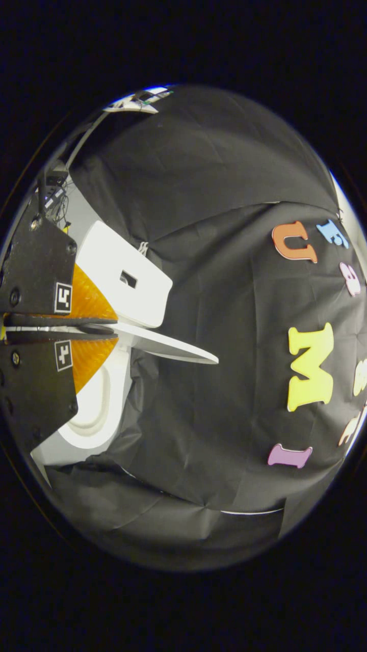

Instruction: Open the toilet lid.

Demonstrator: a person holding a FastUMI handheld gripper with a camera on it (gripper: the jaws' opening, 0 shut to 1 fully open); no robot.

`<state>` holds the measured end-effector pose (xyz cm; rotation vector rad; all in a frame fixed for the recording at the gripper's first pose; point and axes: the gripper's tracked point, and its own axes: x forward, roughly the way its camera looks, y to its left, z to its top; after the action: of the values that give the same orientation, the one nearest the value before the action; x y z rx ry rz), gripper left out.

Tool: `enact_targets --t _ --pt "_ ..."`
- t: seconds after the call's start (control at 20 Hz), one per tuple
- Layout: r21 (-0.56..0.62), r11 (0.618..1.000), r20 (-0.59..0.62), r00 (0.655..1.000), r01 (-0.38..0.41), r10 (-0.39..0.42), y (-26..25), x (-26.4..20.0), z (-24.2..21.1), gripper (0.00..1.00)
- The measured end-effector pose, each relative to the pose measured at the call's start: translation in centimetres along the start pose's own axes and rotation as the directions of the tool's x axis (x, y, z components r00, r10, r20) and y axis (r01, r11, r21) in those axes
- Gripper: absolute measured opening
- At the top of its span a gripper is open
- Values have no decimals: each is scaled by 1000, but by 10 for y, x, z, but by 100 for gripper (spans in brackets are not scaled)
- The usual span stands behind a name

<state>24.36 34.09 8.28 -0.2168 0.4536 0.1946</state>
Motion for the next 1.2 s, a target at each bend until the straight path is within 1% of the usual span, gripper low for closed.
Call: enact_targets --t 0.45,0.65,0.85,1.1,1.2 --pt "-85 995 20 998 59 -57 46 6 4 6" --pt "-106 990 20 995 97 -95 63 11 6 6" --pt "-146 984 28 994 107 -104 82 16 5 6" --pt "-181 978 32 995 101 -96 103 24 4 6" --pt "-200 973 43 993 113 -106 108 25 3 7"
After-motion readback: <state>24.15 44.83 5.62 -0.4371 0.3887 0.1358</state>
